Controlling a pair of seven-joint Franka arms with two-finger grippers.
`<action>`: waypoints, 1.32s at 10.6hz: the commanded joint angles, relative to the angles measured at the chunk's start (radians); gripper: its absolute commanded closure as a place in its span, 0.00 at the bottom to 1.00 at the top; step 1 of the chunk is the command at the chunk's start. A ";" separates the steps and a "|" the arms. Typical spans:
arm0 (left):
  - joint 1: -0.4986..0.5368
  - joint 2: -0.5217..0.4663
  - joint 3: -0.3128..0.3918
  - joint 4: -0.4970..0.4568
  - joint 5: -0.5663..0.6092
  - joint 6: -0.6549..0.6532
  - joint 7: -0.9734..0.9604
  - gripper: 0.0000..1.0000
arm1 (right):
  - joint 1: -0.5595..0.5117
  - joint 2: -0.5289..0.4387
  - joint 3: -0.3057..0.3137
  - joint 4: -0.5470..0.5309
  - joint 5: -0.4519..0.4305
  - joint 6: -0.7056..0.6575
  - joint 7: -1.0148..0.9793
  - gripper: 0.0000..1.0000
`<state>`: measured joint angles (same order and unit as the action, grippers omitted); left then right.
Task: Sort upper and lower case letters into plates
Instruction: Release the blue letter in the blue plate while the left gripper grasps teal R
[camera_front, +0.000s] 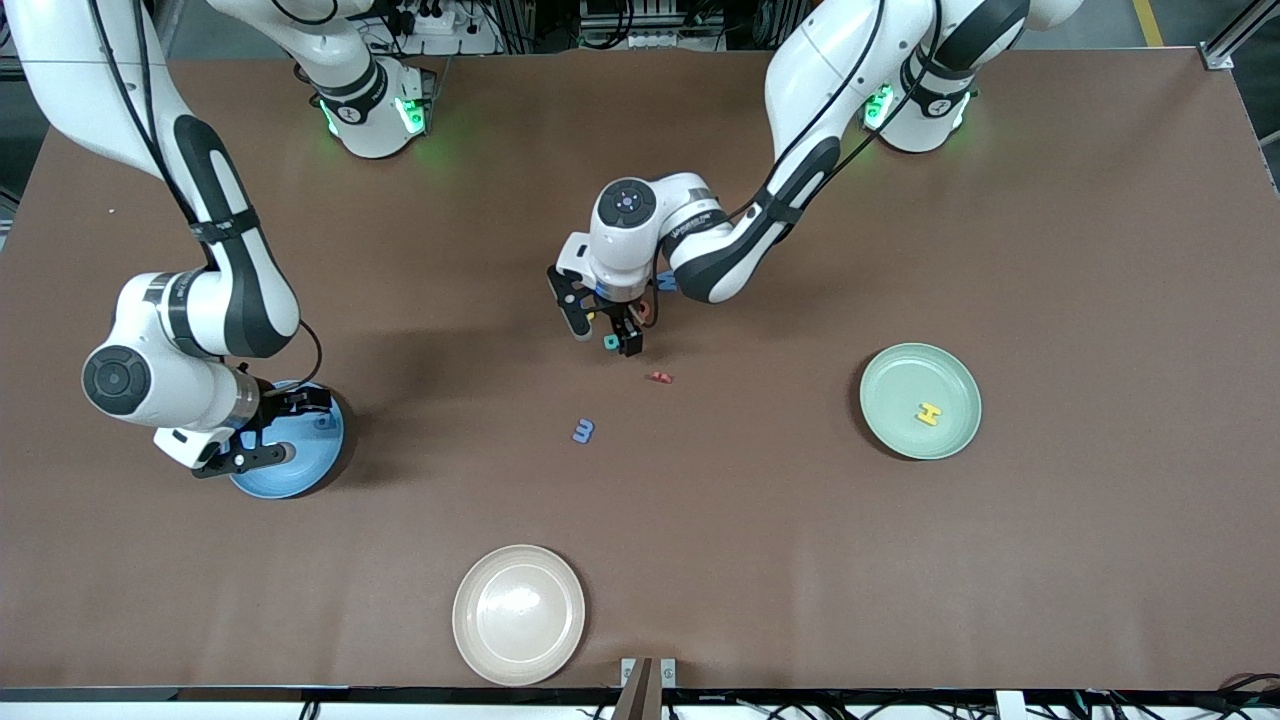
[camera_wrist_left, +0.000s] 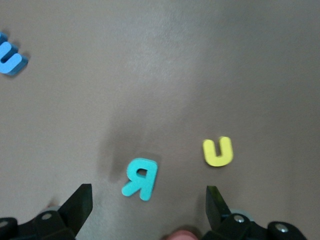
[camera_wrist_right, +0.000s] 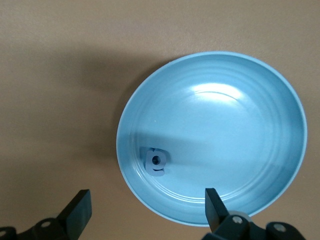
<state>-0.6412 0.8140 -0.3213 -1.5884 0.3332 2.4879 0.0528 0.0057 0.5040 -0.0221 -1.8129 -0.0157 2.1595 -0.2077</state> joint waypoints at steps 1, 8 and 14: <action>-0.020 0.025 0.027 0.042 0.026 0.009 0.050 0.00 | -0.003 0.013 0.002 0.012 0.000 0.003 0.010 0.00; -0.031 0.062 0.039 0.076 0.024 0.009 0.062 0.16 | -0.003 0.022 0.002 0.015 -0.001 0.011 0.010 0.00; -0.028 0.054 0.048 0.074 0.011 0.009 0.061 1.00 | 0.002 0.025 0.002 0.018 -0.001 0.016 0.010 0.00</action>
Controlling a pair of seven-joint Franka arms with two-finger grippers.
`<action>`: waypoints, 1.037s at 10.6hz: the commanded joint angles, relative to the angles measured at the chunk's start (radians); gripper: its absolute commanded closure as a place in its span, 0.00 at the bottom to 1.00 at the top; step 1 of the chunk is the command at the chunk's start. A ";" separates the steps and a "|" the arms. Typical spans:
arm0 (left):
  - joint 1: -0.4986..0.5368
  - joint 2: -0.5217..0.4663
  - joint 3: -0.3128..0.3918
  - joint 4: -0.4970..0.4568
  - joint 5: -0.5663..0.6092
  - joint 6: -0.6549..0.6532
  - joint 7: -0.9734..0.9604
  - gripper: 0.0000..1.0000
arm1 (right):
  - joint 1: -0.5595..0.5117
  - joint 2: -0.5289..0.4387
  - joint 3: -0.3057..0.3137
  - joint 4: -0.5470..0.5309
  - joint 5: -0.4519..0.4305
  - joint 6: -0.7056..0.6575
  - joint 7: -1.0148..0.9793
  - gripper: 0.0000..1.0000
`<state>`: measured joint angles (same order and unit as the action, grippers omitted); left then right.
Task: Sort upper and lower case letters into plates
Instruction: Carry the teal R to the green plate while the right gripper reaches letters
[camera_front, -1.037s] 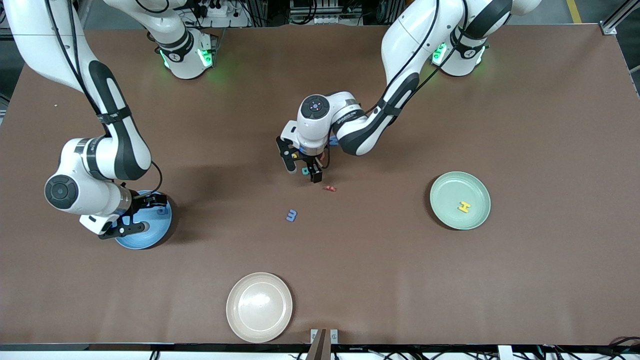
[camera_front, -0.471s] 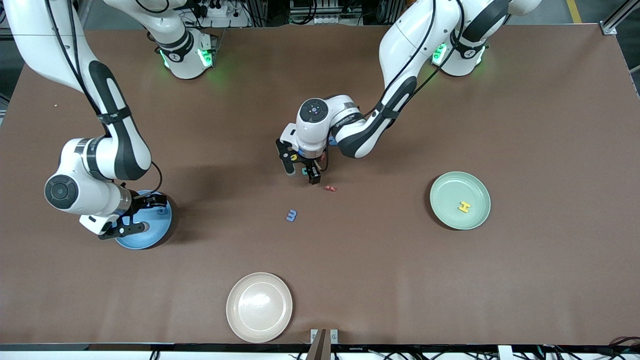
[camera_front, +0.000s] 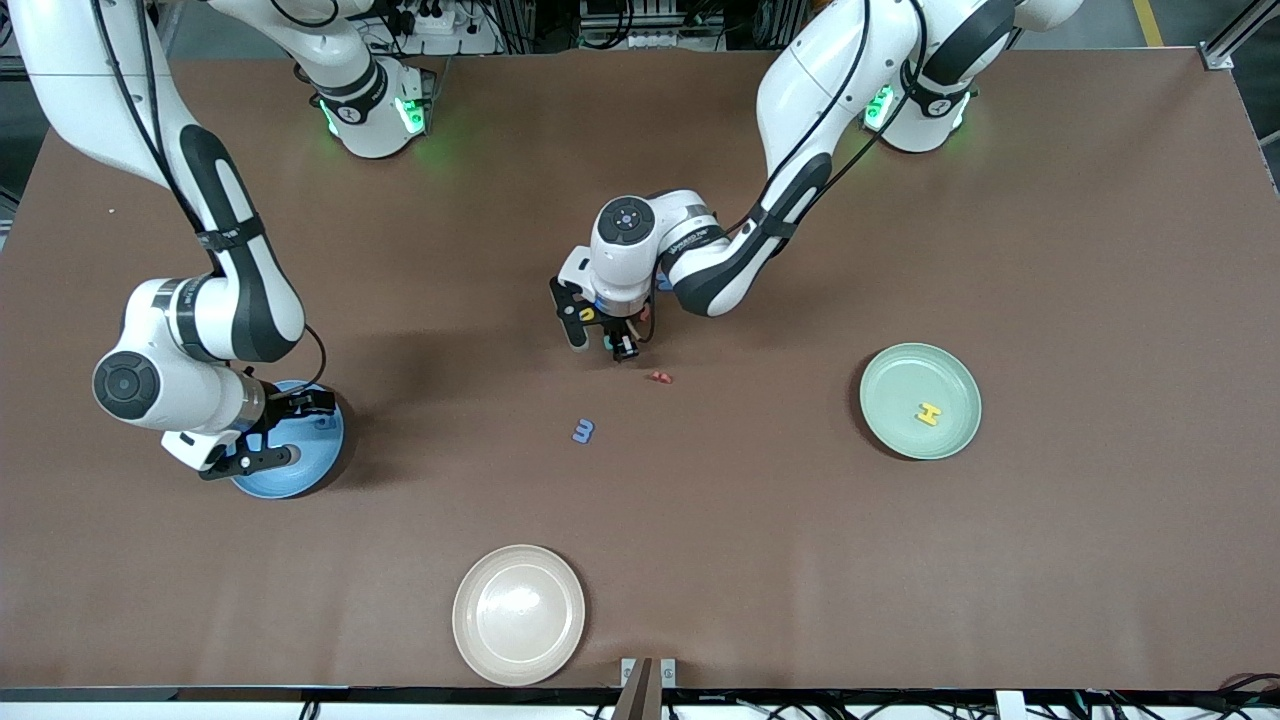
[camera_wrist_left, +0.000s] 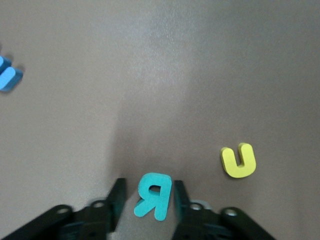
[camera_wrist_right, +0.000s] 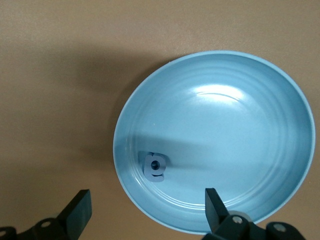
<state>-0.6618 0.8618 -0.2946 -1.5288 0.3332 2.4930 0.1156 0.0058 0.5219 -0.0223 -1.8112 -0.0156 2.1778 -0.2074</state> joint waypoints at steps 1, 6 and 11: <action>-0.002 -0.006 0.029 0.012 -0.009 0.001 -0.005 1.00 | 0.005 0.007 0.002 0.019 -0.001 -0.004 0.017 0.00; 0.117 -0.200 0.029 0.003 -0.214 -0.253 -0.007 1.00 | 0.101 0.006 0.005 0.073 0.002 -0.013 0.219 0.00; 0.443 -0.293 0.029 -0.014 -0.342 -0.434 0.007 1.00 | 0.310 0.139 0.004 0.249 0.086 -0.026 0.707 0.00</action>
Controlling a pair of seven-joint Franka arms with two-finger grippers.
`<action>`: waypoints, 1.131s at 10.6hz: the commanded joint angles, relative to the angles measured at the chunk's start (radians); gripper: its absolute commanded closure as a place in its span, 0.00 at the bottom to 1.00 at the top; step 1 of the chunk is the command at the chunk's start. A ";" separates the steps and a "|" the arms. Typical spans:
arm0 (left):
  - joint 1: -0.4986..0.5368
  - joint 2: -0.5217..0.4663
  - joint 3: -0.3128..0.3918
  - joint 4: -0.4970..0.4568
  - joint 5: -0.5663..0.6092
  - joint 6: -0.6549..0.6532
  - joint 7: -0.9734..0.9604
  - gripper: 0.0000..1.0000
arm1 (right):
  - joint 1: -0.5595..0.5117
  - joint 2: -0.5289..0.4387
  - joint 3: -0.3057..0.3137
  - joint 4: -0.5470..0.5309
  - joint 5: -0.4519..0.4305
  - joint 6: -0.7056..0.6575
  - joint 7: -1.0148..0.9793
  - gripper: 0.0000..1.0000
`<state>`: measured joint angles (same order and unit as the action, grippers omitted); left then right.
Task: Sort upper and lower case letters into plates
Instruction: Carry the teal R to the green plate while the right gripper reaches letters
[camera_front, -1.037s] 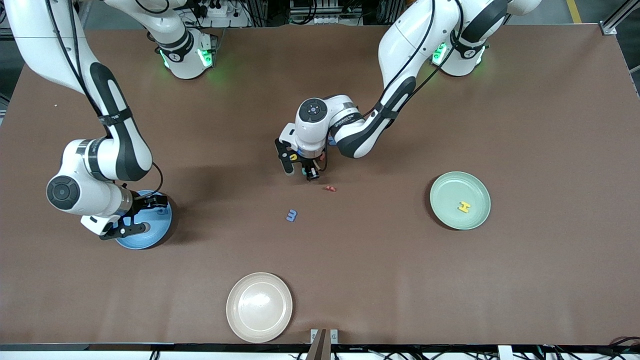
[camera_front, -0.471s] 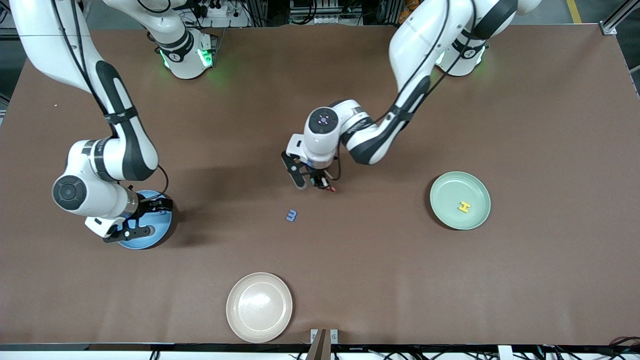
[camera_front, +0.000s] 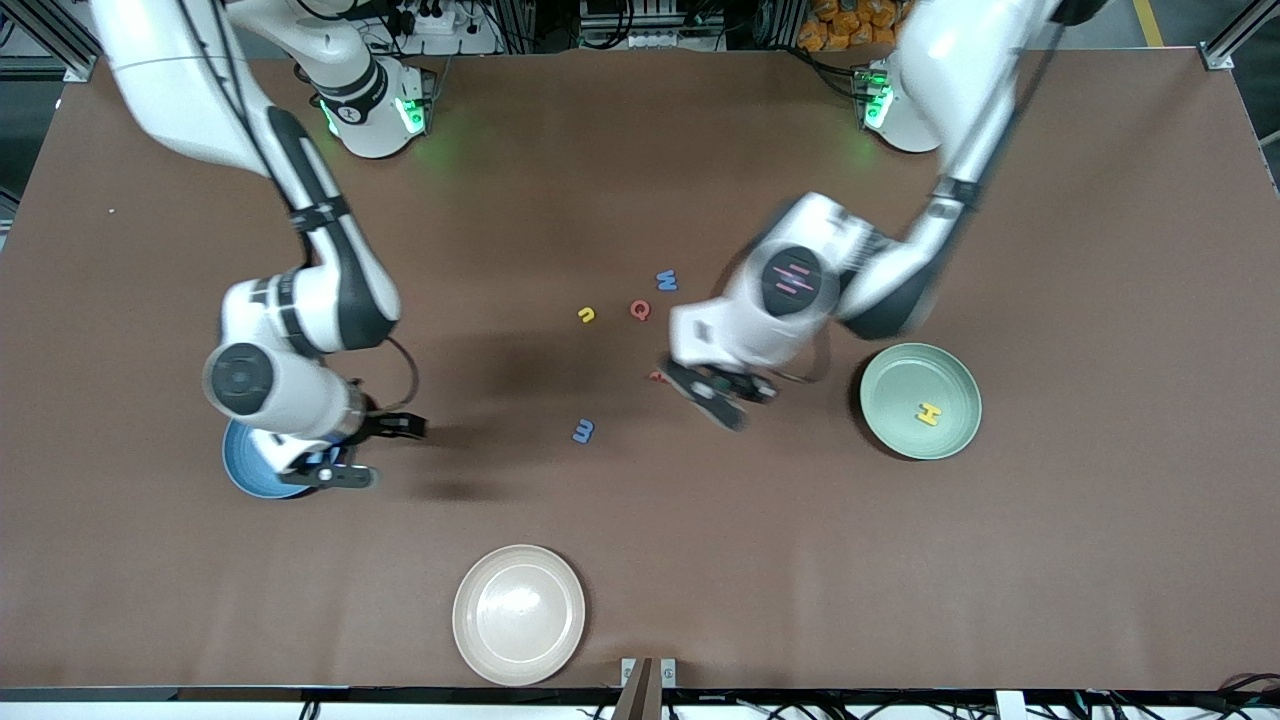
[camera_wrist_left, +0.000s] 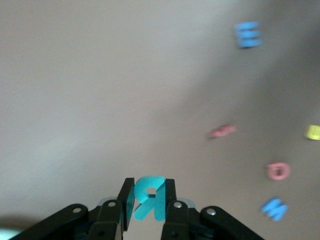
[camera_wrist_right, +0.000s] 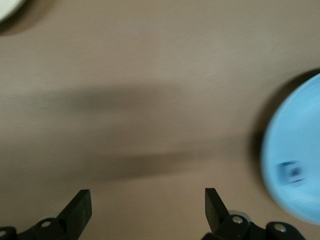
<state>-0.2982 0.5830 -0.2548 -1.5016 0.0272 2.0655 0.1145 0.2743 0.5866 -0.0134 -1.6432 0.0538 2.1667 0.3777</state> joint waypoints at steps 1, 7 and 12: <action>0.124 -0.040 -0.020 -0.101 -0.036 0.001 -0.034 1.00 | 0.083 0.093 -0.005 0.095 0.017 -0.010 0.215 0.00; 0.324 -0.137 0.014 -0.411 -0.013 0.213 -0.124 1.00 | 0.259 0.269 -0.005 0.325 0.097 0.001 0.570 0.00; 0.356 -0.147 0.057 -0.508 0.069 0.314 -0.137 0.97 | 0.327 0.354 -0.008 0.376 0.084 0.079 0.668 0.00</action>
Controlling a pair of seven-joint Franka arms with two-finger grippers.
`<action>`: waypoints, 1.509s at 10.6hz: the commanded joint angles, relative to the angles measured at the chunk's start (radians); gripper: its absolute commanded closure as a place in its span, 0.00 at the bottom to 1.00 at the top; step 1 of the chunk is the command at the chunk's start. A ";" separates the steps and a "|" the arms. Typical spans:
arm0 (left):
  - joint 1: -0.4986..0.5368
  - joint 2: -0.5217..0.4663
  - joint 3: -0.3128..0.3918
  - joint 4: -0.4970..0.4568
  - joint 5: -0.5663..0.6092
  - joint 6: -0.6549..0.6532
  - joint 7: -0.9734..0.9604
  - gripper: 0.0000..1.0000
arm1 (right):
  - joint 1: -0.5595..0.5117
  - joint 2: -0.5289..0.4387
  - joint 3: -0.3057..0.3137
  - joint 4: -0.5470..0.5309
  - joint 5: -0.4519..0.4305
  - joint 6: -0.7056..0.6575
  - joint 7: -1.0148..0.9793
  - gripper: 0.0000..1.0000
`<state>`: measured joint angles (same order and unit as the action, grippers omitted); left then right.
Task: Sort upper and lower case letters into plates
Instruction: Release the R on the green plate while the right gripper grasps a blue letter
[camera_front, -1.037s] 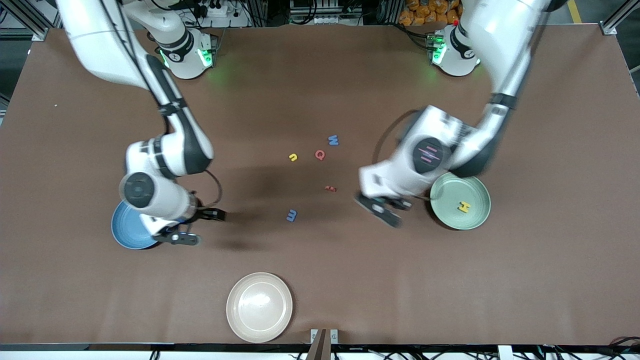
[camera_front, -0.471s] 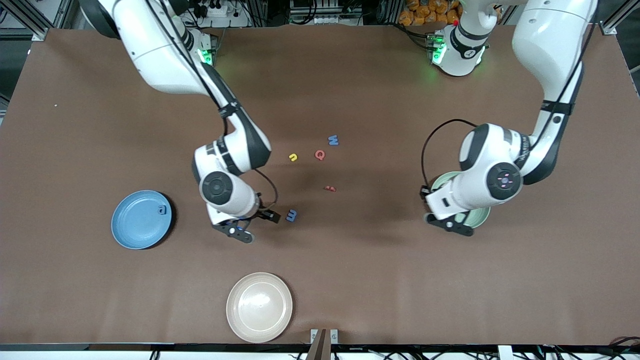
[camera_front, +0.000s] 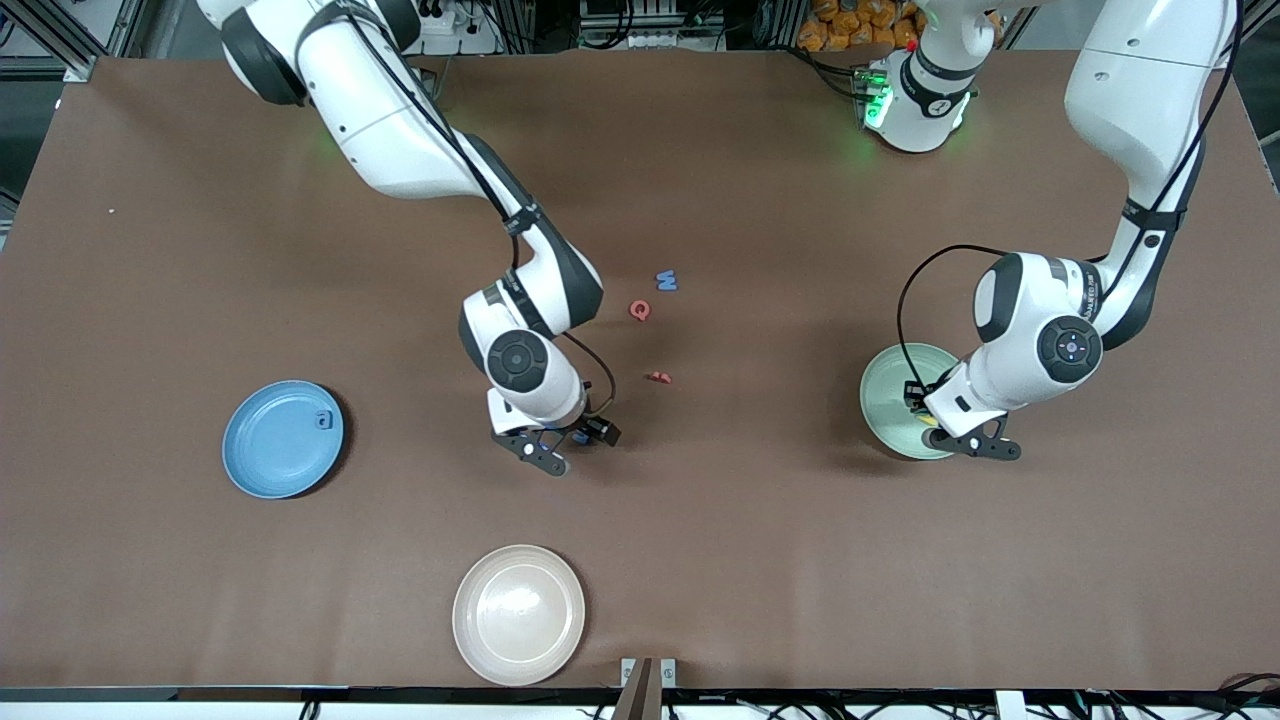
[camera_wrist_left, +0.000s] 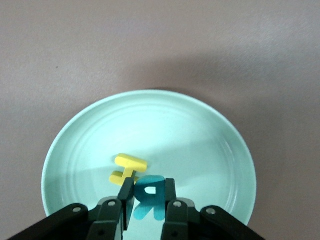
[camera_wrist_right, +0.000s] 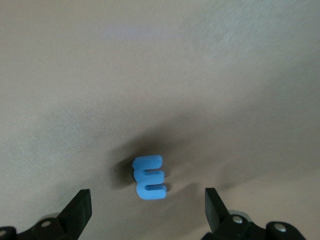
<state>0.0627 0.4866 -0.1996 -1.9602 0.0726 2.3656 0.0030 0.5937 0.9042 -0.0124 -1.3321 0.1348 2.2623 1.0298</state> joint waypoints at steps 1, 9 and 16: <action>-0.006 -0.049 0.002 -0.048 0.024 0.011 -0.031 0.62 | 0.014 0.039 -0.014 0.067 -0.006 -0.018 0.015 0.00; -0.050 -0.143 -0.010 -0.013 0.059 -0.137 -0.044 0.00 | 0.009 0.050 -0.011 0.059 -0.104 -0.023 0.004 0.48; -0.128 -0.164 -0.296 -0.017 0.064 -0.207 -0.432 0.00 | -0.017 0.013 -0.003 0.048 -0.093 -0.059 -0.080 1.00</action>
<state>-0.0546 0.3302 -0.4545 -1.9694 0.1094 2.1709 -0.3360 0.5971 0.9339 -0.0195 -1.2889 0.0384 2.2393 1.0088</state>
